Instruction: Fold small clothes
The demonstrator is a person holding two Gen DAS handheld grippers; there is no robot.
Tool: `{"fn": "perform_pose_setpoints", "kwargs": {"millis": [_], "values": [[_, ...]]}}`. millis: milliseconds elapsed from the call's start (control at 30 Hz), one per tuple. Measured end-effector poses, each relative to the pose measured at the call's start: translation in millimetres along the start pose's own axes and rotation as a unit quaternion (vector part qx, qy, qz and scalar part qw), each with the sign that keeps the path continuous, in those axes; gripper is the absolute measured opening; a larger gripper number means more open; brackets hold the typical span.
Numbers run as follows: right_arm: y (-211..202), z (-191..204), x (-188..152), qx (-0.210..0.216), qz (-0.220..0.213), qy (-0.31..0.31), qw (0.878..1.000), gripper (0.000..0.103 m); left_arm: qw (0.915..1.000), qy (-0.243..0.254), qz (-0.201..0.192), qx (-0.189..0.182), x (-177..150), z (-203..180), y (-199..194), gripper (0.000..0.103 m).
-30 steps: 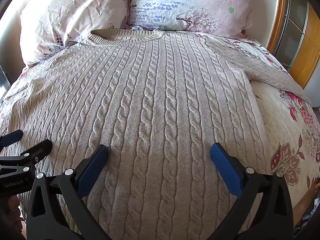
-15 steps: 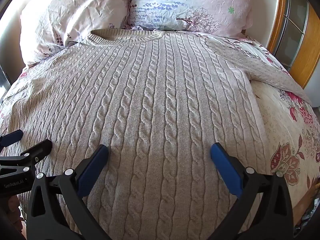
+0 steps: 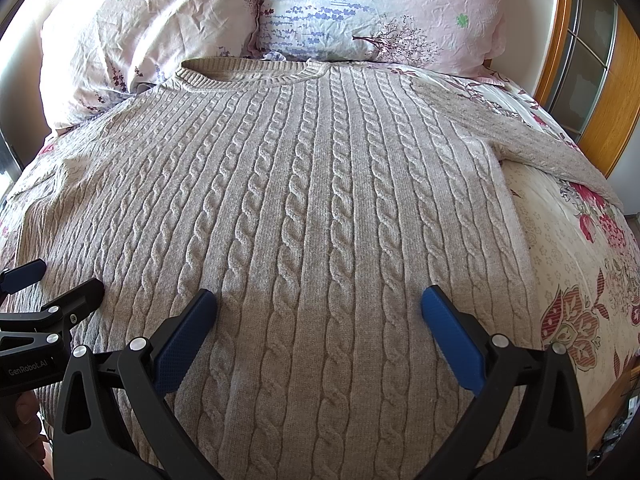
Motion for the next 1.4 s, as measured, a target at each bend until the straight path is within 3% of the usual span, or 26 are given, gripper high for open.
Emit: {"fn": "perform_pose_setpoints", "kwargs": {"millis": [1400], "values": [[5.1,1.4,2.4,0.002,0.012,-0.003,1.0,0.102,1.0,0.0,-0.001,0.0,0.3,0.0,-0.1,0.101]]}}
Point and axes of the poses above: each gripper's, at about its wrist camera, not at the fingertips, and y roughly the way its jaws point, z to its left, x to its top, the point moved 10 cm from there along y, roughly the way its jaws point, and after that the axes turned 5 degrees about x, right-handed, at the moved point
